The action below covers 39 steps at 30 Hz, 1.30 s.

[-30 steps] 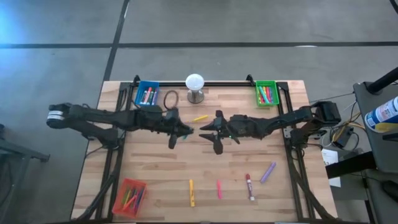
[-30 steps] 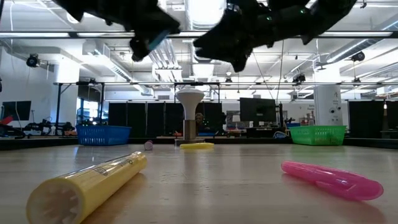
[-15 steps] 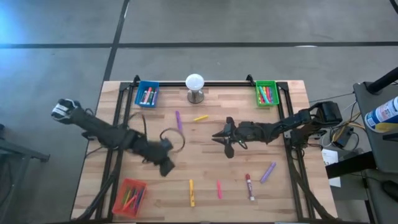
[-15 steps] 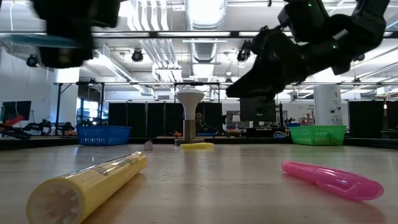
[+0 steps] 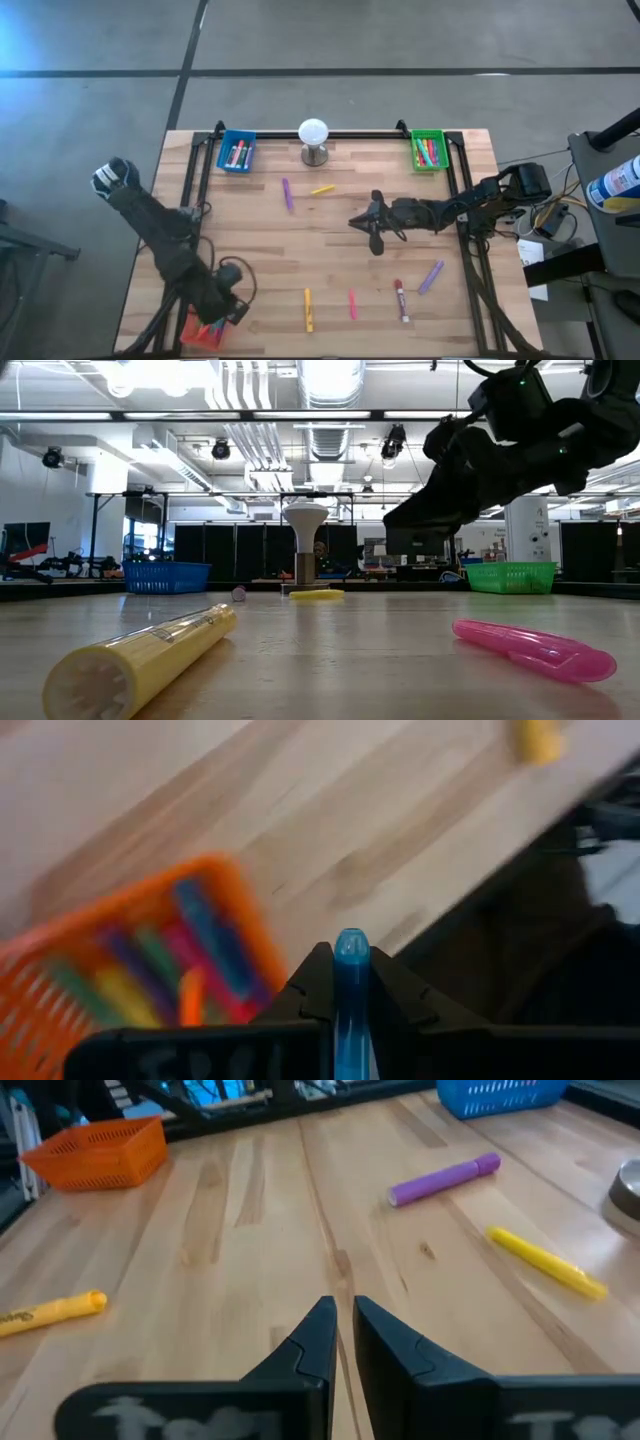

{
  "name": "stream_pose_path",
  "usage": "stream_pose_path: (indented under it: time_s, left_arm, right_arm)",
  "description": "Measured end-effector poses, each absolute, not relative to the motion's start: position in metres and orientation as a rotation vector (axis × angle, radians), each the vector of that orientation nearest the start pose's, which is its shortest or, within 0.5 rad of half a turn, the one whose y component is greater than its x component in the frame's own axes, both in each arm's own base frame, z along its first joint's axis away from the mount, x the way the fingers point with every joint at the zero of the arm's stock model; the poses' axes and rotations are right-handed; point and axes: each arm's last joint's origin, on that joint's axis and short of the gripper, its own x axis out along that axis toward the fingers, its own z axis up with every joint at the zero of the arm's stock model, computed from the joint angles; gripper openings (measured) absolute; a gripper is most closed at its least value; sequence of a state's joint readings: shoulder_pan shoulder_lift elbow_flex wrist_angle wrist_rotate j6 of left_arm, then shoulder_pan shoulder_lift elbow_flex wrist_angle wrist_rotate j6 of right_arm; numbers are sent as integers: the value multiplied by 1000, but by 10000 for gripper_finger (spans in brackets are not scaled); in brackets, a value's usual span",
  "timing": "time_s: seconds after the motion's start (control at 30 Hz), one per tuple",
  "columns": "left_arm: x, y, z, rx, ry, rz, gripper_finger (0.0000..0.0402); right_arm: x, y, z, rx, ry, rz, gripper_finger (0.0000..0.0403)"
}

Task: Pick & Place Markers
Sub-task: Put the blue pen into the orange bin, then put the bottom violet highlighter pen into the green bin

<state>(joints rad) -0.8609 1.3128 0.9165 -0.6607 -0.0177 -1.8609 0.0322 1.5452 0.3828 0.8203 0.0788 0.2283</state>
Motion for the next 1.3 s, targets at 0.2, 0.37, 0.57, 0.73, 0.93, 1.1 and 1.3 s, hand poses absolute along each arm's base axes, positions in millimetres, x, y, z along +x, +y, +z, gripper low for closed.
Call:
stream_pose_path:
  time_s: [0.2,0.37,0.57,0.73,0.93,1.1,1.3]
  left_arm:
    - [142,-196,225,-1124,1333,511,28]
    - [135,-193,210,-1109,1374,603,44]
    - [130,-187,191,-1080,1380,685,43]
    - [130,-187,188,-1084,1387,683,43]
    - [130,-191,195,-1112,1474,658,65]
    - [133,-195,213,-1110,1501,623,81]
    - [151,-184,241,-1092,1300,533,82]
  right_arm:
    - [253,6,134,209,299,-80,34]
    - [251,6,132,209,303,-81,34]
    - [250,6,133,210,291,-79,34]
    - [250,6,133,206,291,-79,34]
    - [250,6,132,207,291,-79,34]
    - [250,6,132,211,293,-79,34]
    - [250,6,132,217,298,-78,34]
